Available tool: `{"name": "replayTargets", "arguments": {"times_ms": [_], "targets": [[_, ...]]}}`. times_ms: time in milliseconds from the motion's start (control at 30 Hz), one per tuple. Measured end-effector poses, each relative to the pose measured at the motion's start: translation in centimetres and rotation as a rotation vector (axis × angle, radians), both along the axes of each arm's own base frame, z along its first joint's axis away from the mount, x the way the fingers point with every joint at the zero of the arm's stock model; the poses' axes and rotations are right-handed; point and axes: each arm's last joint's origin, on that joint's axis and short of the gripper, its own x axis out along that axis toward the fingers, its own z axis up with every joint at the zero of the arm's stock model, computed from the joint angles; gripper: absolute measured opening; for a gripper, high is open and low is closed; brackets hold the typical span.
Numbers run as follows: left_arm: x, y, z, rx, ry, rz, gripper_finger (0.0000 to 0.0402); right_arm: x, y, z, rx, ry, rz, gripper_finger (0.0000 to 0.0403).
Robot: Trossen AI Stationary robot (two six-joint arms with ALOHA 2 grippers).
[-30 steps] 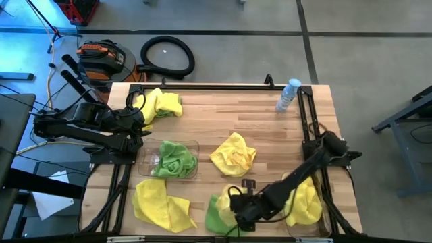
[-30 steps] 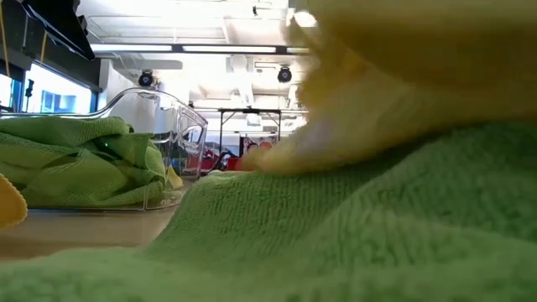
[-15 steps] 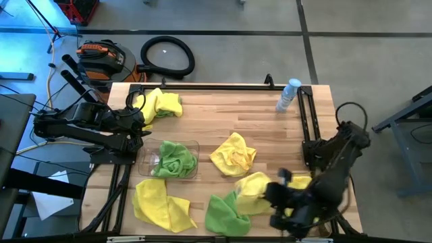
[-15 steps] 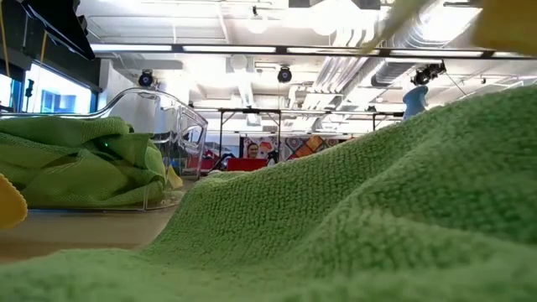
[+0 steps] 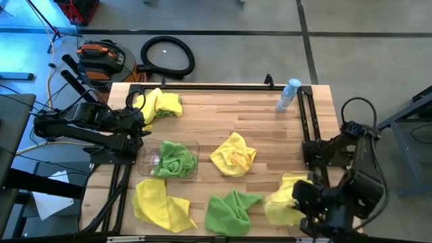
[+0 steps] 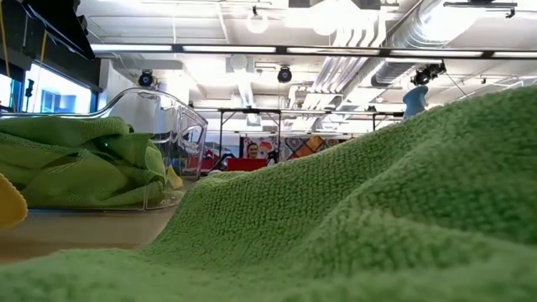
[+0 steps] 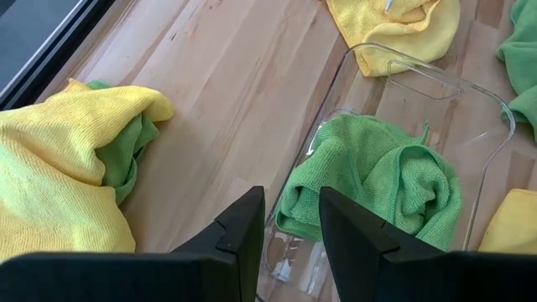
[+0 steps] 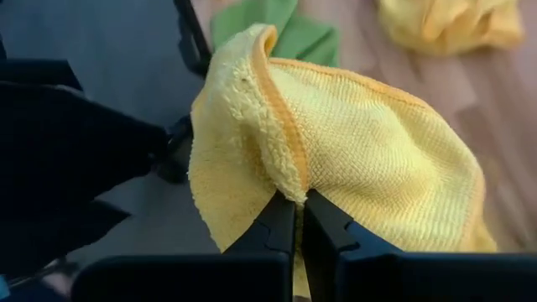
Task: Sort microfiber towel by color & place in baskets
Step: Put the yellow towel into the right transparent bin
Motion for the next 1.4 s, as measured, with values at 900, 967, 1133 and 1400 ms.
{"name": "replayTargets", "arguments": {"times_ms": [900, 967, 1133, 1400], "targets": [[0.0, 0.1, 0.0, 0.028, 0.001, -0.002, 0.0105, -4.3, 4.8, -12.6, 0.023, 0.379, -0.455, 0.0000], [0.0, 0.1, 0.0, 0.028, 0.001, -0.001, 0.0105, -4.1, 4.9, -13.7, 0.041, 0.384, -0.461, 0.0000], [0.0, 0.1, 0.0, 0.029, 0.001, -0.002, 0.0105, -3.3, 4.5, -15.9, 0.052, 0.399, -0.507, 0.0000], [0.0, 0.1, 0.0, 0.029, 0.001, -0.001, 0.0105, -3.2, 3.6, -20.0, 0.040, 0.460, -0.533, 0.0000]]}}
